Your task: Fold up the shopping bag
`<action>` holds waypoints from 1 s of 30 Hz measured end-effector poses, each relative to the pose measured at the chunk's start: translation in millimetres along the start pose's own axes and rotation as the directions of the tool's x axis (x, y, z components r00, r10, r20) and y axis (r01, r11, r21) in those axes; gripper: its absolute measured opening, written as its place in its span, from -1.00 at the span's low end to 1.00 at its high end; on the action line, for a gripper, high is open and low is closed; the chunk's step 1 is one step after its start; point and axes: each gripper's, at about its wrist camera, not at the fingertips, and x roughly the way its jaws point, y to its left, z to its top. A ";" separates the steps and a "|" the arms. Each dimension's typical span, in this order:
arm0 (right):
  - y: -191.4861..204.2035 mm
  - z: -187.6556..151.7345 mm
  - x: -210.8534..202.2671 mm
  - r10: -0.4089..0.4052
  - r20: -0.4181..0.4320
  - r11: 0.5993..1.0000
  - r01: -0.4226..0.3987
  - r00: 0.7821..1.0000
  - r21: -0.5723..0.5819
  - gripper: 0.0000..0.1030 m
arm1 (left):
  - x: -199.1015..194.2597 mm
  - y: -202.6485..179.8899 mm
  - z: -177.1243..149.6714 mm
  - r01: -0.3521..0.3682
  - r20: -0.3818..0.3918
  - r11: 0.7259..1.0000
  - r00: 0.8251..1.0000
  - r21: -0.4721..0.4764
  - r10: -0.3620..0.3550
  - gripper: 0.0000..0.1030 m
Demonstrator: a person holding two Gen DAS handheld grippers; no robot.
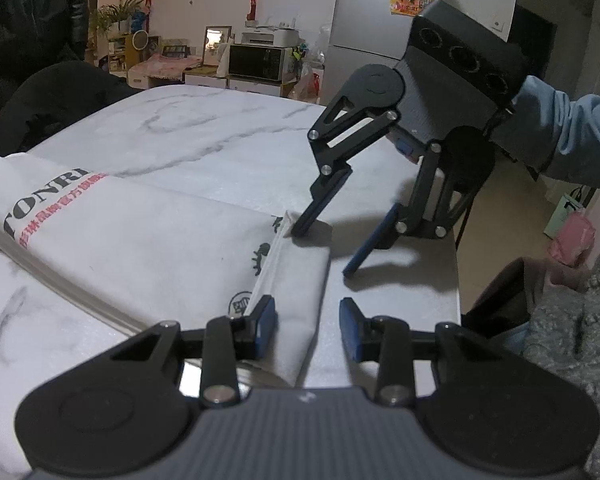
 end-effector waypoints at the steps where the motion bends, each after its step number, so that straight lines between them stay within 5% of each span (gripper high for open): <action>1: -2.0 -0.7 0.2 0.005 0.001 1.000 -0.005 1.000 0.004 -0.34 | 0.0 1.3 -0.1 0.005 0.000 1.000 1.000 -0.003 -0.005 -0.36; 10: -35.7 -15.6 5.1 0.066 0.062 0.961 -0.080 0.996 0.264 -0.36 | -4.8 7.6 -13.5 0.012 0.058 0.999 0.998 -0.048 -0.010 -0.36; 18: -67.8 -29.6 6.1 0.114 0.141 0.796 -0.175 0.983 0.579 -0.40 | -12.6 0.9 -22.5 -0.050 0.088 0.997 0.995 -0.050 0.055 -0.36; 23: -77.8 -32.4 9.9 0.115 0.151 0.713 -0.187 0.982 0.675 -0.47 | -14.1 4.3 -22.6 -0.054 0.101 0.994 0.993 -0.099 0.064 -0.39; 25: -75.6 -32.3 9.2 0.104 0.158 0.719 -0.184 0.982 0.670 -0.47 | -15.7 9.5 -24.5 -0.046 0.112 0.987 0.992 -0.155 0.064 -0.49; 30: -49.3 -28.0 3.8 0.046 0.167 0.851 -0.126 0.985 0.509 -0.36 | -17.8 30.3 -28.1 0.032 0.132 0.945 0.991 -0.327 0.012 -0.60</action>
